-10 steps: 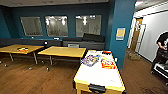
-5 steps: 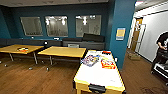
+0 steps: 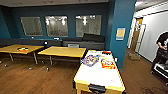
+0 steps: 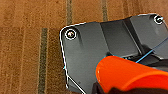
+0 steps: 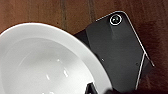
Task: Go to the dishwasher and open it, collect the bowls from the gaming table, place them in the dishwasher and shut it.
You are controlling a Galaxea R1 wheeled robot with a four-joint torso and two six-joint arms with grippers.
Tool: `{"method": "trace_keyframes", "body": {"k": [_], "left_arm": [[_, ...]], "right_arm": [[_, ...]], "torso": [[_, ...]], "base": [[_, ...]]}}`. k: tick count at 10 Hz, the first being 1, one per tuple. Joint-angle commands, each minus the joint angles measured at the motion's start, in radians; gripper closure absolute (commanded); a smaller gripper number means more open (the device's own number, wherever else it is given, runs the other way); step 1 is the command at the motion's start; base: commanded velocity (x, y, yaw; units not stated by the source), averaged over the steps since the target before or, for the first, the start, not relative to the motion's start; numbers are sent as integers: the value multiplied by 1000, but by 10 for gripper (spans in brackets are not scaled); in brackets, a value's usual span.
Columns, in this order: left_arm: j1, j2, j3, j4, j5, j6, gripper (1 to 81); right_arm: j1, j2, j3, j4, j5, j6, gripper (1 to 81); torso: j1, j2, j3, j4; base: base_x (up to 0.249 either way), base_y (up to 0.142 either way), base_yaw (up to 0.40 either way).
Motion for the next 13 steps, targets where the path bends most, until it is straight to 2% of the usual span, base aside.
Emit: {"method": "trace_keyframes", "body": {"k": [1,5,8,13], "left_arm": [[-51,-12,-3,11,37,1,811],[-48,-7,-2,10,37,-5,811],[-51,-10,-2,10,16,-10,811],[-59,-13,6,8,14,-10,811]], "right_arm": [[43,-16,8,-15,-39,0,811],[45,-18,8,-16,-39,0,811],[43,-18,8,-18,-39,0,811],[43,-18,8,-18,-39,0,811]], "torso": [[1,0,0,0],[1,0,0,0],[1,0,0,0],[5,0,0,0]], "base": [[0,0,0],[0,0,0],[64,76,0],[0,0,-5]]}}
